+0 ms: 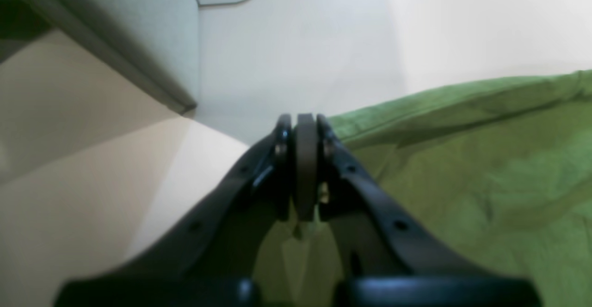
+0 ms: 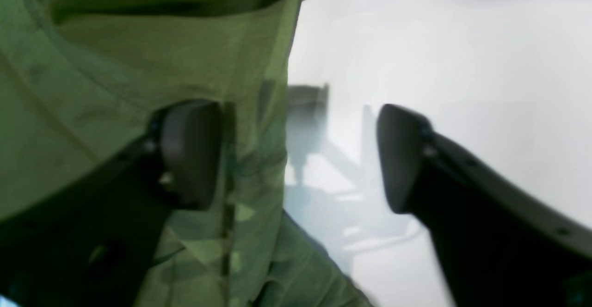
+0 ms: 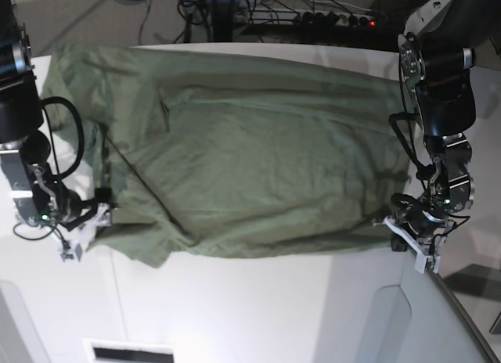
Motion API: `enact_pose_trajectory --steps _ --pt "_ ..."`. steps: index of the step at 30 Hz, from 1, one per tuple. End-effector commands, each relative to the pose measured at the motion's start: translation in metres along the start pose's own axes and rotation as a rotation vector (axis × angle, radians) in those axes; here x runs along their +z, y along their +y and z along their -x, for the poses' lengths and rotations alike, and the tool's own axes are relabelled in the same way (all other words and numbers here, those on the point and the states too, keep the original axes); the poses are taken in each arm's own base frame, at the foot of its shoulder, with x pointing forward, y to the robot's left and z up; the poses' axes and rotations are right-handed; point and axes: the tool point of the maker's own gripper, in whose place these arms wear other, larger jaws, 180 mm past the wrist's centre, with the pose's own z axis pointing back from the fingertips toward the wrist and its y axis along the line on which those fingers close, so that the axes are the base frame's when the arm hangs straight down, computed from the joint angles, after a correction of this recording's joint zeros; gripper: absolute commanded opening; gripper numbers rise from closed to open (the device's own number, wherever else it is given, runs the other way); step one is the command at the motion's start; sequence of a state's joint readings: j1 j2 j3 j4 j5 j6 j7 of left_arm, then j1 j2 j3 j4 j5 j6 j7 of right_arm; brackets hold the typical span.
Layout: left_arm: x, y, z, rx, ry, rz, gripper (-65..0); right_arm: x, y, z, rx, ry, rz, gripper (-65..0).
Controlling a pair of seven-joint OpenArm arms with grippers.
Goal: Layout the t-shirt on the table in an organized manner, then fold the t-shirt properly
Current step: 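Drag the held hem with both grippers to smooth the shirt flat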
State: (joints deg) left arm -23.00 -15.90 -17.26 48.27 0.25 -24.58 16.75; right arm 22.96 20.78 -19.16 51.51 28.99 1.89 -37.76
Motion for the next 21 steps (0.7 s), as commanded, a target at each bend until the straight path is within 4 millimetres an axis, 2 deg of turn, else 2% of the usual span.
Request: enact_pose_trajectory --steps 1,4,6,12,13,15,16,18,21 --pt "0.002 0.01 -0.028 -0.008 -0.069 -0.017 -65.0 0.008 -0.007 -0.023 -0.007 -0.052 0.012 -26.6" --pt "0.002 0.011 -0.028 -0.007 -0.07 -0.017 -65.0 0.008 -0.008 -0.017 -0.012 -0.019 0.015 -39.2" --pt "0.002 0.011 -0.029 -0.005 -0.07 -0.018 -65.0 0.006 -0.003 -0.015 -0.015 -0.007 0.006 -44.3" --pt "0.003 0.011 -0.029 -0.004 -0.071 -0.019 -65.0 0.005 0.002 -0.011 -0.016 0.011 -0.003 -46.5" --pt "0.003 0.012 -0.029 -0.003 -0.071 -0.02 -65.0 0.005 0.002 -0.011 -0.016 0.011 -0.003 -48.9" --pt "0.003 0.012 -0.029 -0.002 -0.072 -0.021 -65.0 0.006 0.002 -0.014 -0.015 0.007 -0.002 -63.0" --pt "0.003 0.012 -0.028 -0.002 -0.07 -0.021 -65.0 0.006 0.002 -0.015 -0.014 0.004 -0.001 -65.0" --pt "0.003 0.012 -0.028 -0.002 -0.07 -0.021 -65.0 0.007 -0.001 -0.017 -0.012 -0.004 0.005 -62.9" --pt "0.003 0.011 -0.032 -0.001 -0.079 -0.017 -65.0 0.012 -0.005 -0.04 -0.01 -0.055 0.013 -65.0"
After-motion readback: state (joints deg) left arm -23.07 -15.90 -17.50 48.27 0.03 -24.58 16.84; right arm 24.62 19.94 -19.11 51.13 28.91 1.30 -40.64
